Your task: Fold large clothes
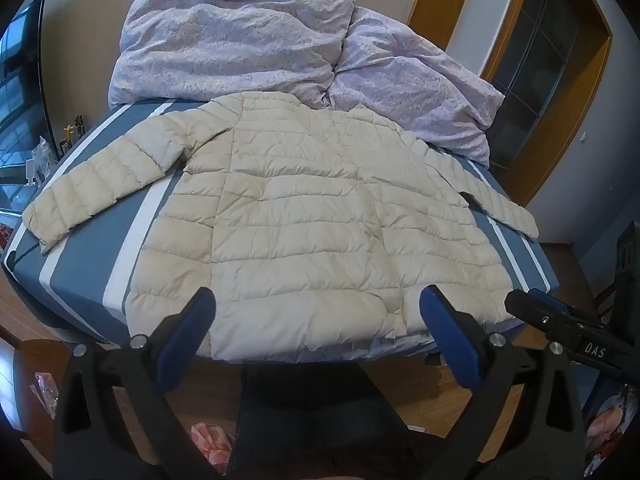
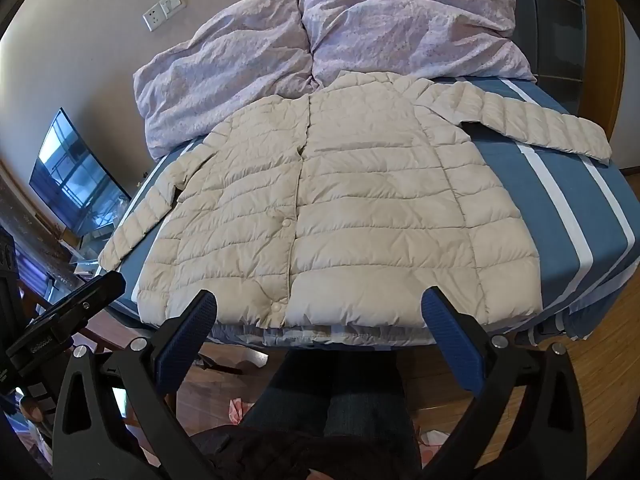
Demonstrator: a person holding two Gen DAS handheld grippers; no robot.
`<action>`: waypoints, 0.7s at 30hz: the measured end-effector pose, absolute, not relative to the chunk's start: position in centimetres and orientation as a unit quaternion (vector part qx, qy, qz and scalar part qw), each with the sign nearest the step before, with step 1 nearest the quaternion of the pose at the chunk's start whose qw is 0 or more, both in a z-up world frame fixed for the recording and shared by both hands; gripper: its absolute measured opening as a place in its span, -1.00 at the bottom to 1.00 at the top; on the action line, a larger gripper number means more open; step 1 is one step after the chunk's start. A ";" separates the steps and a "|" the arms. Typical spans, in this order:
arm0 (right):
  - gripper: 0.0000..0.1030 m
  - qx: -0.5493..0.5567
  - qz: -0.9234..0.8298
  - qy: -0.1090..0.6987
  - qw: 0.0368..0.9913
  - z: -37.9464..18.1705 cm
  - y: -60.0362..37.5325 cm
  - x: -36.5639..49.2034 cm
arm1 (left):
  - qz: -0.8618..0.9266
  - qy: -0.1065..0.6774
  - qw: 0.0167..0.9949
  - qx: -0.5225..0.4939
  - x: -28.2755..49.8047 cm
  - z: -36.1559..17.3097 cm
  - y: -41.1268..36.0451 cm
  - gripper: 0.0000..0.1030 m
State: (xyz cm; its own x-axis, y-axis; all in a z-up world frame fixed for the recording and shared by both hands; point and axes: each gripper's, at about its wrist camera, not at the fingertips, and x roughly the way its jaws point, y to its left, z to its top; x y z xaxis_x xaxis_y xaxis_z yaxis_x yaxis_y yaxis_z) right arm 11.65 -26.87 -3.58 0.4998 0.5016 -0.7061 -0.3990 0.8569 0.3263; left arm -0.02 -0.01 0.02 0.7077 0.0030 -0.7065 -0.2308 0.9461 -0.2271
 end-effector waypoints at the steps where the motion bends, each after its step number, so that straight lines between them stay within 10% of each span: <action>1: 0.97 0.059 0.261 0.427 0.864 -3.6 -26.9 11.6 | 0.064 0.377 0.912 -0.150 0.0 0.0 0.0 0.96; 21: 0.97 0.062 0.262 0.427 0.863 -3.6 -26.9 11.6 | 0.065 0.379 0.911 -0.151 0.0 0.0 0.0 0.96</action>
State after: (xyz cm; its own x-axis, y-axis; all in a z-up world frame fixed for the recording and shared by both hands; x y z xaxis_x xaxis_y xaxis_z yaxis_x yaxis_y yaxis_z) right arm 11.61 -26.93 -3.57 0.4988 0.5057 -0.7039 -0.3992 0.8549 0.3313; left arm 0.00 -0.01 0.01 0.7044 0.0034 -0.7098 -0.2317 0.9463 -0.2254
